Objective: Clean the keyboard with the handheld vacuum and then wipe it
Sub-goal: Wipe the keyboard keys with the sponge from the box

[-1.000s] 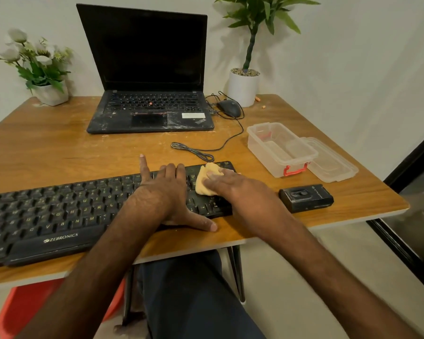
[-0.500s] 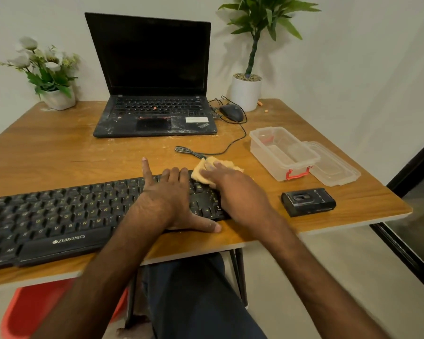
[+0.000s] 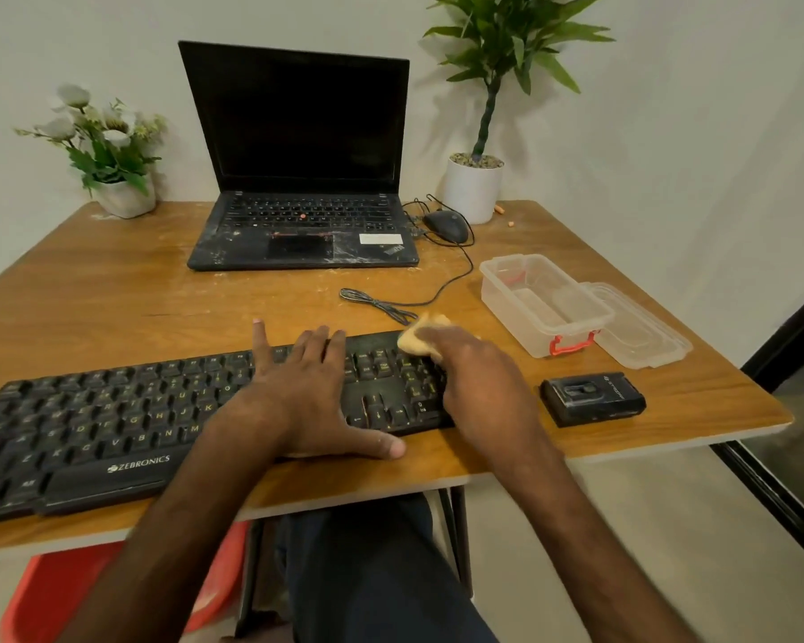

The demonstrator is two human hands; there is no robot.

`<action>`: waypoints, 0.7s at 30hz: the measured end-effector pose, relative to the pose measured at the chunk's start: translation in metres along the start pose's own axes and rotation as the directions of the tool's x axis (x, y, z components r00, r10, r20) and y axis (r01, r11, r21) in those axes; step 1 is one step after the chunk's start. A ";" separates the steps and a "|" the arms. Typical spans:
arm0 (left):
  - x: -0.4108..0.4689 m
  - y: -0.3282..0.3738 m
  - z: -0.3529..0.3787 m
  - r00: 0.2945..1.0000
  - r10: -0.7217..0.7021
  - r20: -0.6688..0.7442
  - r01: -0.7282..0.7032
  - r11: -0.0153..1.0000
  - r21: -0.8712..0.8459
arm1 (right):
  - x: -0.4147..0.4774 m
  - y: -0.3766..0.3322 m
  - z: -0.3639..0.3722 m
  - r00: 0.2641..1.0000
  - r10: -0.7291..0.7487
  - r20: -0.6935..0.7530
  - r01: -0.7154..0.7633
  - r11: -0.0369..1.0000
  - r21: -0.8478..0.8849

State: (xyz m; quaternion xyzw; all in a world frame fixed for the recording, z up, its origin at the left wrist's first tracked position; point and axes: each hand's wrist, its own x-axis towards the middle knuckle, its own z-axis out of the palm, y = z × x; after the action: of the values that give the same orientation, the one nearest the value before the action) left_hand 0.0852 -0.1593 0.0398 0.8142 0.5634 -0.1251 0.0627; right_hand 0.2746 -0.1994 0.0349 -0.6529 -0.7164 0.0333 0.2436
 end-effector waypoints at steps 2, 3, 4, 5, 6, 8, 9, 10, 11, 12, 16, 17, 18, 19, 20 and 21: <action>-0.009 -0.020 0.006 0.999 -0.041 0.005 0.041 0.999 -0.024 | -0.005 0.007 0.010 0.999 0.022 0.046 -0.021 1.000 -0.022; -0.014 -0.028 0.010 0.998 -0.062 0.009 0.062 0.998 -0.029 | -0.006 0.010 0.010 0.998 0.042 0.049 -0.041 0.999 -0.009; -0.017 -0.033 0.013 0.997 -0.071 0.013 0.072 0.997 -0.031 | -0.004 0.011 0.006 0.997 0.055 0.049 -0.055 0.998 0.001; -0.019 -0.034 0.016 0.998 -0.066 0.014 0.066 0.998 -0.022 | 0.001 0.009 0.003 0.997 0.060 0.041 -0.060 0.998 -0.003; -0.021 -0.034 0.018 0.998 -0.056 0.010 0.056 0.998 -0.005 | 0.007 0.005 0.000 0.998 0.062 0.026 -0.061 0.998 -0.024; -0.020 -0.034 0.020 0.998 -0.048 -0.030 0.049 0.999 0.020 | 0.021 -0.010 0.000 0.997 0.065 -0.052 -0.069 0.995 -0.076; -0.020 -0.034 0.021 0.997 -0.053 -0.052 0.054 0.998 0.027 | 0.026 -0.020 0.002 0.996 0.049 -0.071 -0.057 0.992 -0.116; -0.021 -0.033 0.021 0.995 -0.058 -0.076 0.060 0.998 0.036 | 0.030 -0.031 0.004 0.998 0.024 -0.057 -0.033 0.987 -0.159; -0.022 -0.033 0.022 0.993 -0.060 -0.104 0.065 0.997 0.046 | 0.034 -0.041 0.007 1.000 -0.003 -0.026 -0.002 0.983 -0.181; -0.023 -0.032 0.023 0.989 -0.059 -0.136 0.066 0.996 0.054 | 0.038 -0.050 0.011 0.999 -0.034 0.007 0.034 0.982 -0.187; -0.026 -0.030 0.027 0.967 -0.039 -0.251 0.054 0.997 0.052 | 0.056 -0.081 0.023 0.969 -0.191 0.154 0.203 0.977 -0.063; -0.027 -0.030 0.027 0.964 -0.042 -0.261 0.059 0.997 0.058 | 0.057 -0.084 0.025 0.952 -0.247 0.182 0.258 0.965 -0.039; -0.027 -0.030 0.027 0.963 -0.046 -0.265 0.063 0.996 0.058 | 0.057 -0.082 0.026 0.936 -0.285 0.204 0.300 0.953 -0.045; -0.027 -0.030 0.026 0.963 -0.048 -0.265 0.065 0.996 0.055 | 0.057 -0.075 0.024 0.933 -0.294 0.210 0.313 0.948 -0.064; -0.027 -0.029 0.026 0.964 -0.049 -0.260 0.064 0.997 0.050 | 0.057 -0.064 0.019 0.942 -0.267 0.206 0.291 0.952 -0.099; -0.028 -0.029 0.027 0.967 -0.053 -0.251 0.066 0.997 0.044 | 0.058 -0.052 0.014 0.958 -0.210 0.196 0.240 0.960 -0.142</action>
State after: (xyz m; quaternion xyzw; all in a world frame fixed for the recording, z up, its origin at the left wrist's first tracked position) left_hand 0.0455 -0.1803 0.0229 0.8077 0.5874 -0.0384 -0.0337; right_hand 0.2201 -0.1482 0.0592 -0.5791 -0.8055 0.0044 0.1259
